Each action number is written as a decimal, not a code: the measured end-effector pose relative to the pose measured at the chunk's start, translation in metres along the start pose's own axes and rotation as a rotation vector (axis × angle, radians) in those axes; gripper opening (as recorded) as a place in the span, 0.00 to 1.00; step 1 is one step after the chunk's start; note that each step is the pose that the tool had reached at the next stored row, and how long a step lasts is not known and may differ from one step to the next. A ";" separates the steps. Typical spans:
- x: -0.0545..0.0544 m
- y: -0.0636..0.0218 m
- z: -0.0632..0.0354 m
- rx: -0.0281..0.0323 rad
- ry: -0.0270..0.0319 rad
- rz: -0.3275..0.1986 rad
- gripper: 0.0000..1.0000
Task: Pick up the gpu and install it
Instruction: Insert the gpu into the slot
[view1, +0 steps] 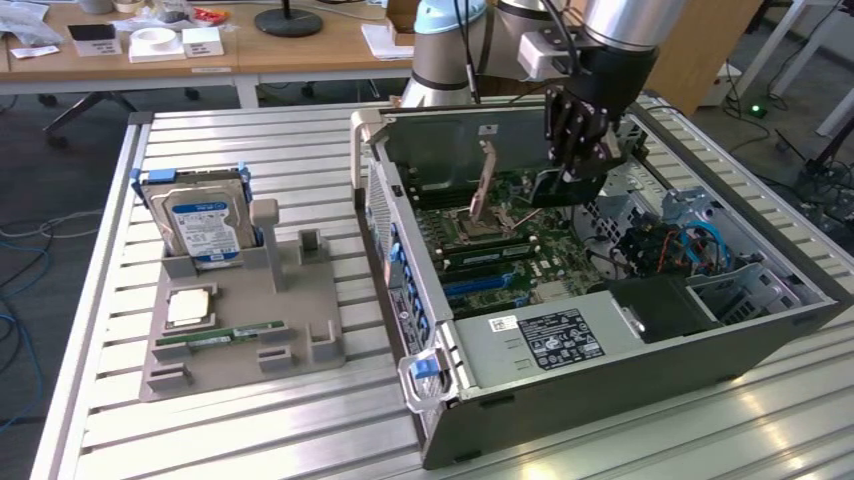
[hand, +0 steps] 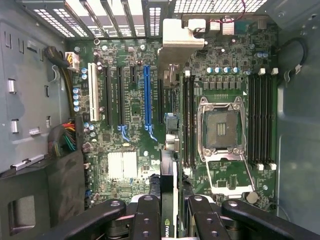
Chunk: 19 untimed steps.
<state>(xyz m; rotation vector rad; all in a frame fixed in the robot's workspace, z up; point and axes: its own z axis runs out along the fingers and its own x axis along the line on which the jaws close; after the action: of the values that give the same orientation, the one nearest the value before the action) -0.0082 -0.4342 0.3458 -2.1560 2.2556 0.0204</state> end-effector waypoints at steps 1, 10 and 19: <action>0.000 0.0000 0.0004 0.0000 -0.0001 0.000 0.26; 0.000 0.0011 0.0029 -0.0001 0.0003 0.000 0.26; 0.000 0.0024 0.0036 0.0000 0.0001 0.000 0.26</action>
<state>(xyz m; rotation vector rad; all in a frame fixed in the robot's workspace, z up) -0.0107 -0.4342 0.3422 -2.1559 2.2557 0.0203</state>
